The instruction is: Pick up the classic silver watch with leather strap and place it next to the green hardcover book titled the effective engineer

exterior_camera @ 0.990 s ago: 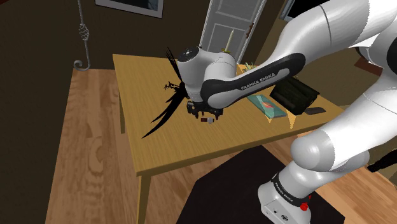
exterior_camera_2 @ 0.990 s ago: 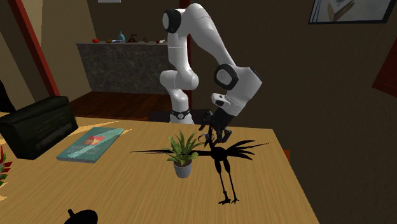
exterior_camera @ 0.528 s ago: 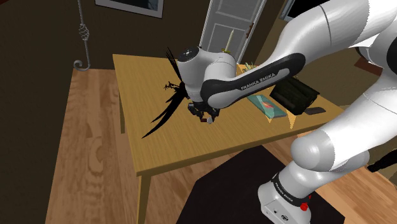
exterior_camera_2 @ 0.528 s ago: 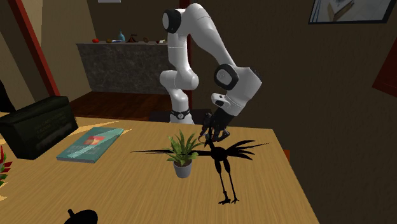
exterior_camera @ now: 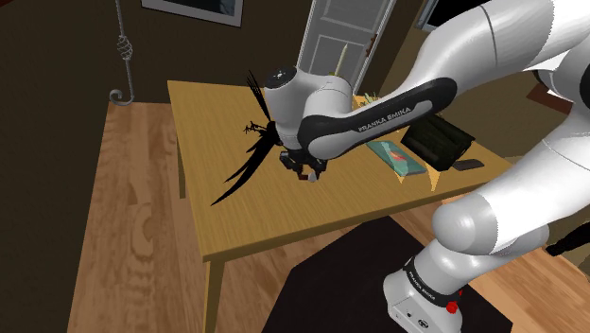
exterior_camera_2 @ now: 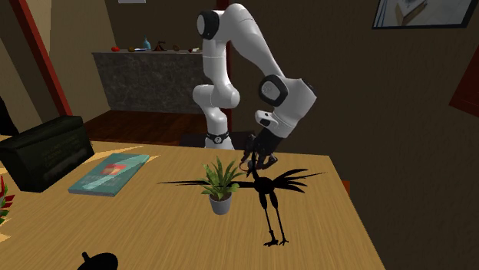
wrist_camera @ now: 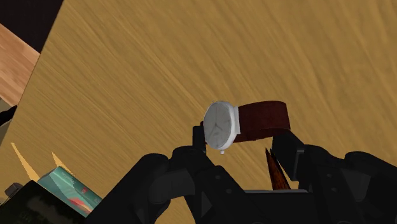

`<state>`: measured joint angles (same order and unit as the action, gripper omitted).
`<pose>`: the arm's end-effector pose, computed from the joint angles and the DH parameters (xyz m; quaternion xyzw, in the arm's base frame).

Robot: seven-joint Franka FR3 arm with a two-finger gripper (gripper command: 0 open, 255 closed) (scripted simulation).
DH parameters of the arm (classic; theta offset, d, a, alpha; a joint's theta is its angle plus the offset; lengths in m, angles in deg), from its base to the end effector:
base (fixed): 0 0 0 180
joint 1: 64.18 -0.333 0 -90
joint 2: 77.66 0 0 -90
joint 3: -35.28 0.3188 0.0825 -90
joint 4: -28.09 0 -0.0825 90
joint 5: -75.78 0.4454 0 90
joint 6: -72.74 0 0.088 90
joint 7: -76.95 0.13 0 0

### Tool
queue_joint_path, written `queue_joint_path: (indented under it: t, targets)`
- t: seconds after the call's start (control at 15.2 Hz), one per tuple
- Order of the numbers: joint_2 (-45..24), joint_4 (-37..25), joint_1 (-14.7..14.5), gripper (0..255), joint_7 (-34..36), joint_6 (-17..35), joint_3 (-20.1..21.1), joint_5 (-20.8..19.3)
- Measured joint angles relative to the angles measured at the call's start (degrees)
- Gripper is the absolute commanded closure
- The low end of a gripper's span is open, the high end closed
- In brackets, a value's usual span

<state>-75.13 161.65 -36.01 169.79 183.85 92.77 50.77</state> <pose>0.4568 0.2102 0.2703 0.8710 -0.4097 0.0895 0.2560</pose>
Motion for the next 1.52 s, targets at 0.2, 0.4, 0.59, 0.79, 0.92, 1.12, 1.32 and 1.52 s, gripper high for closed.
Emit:
queue_joint_path:
  t: [0.2,0.4,0.59,0.79,0.92,1.12,1.32,1.52]
  targets:
    - [2.2,-0.7,-0.2,255,-2.2,-1.2,-0.3,2.0]
    - [4.8,-1.3,-0.5,255,-4.7,-2.4,-1.1,4.1]
    - [7.0,-2.4,-0.9,255,-7.1,-4.2,-1.9,6.0]
    - [8.8,-3.4,-1.4,255,-8.7,-5.8,-2.5,7.4]
    - [9.8,-4.1,-1.5,255,-10.0,-6.8,-3.1,8.0]
    - [11.1,-5.7,-1.8,255,-11.6,-8.9,-3.7,9.0]
    - [12.7,-6.9,-2.3,255,-13.3,-10.7,-4.6,10.0]
    - [16.5,-4.9,-3.2,255,-16.5,-10.5,-7.3,11.7]
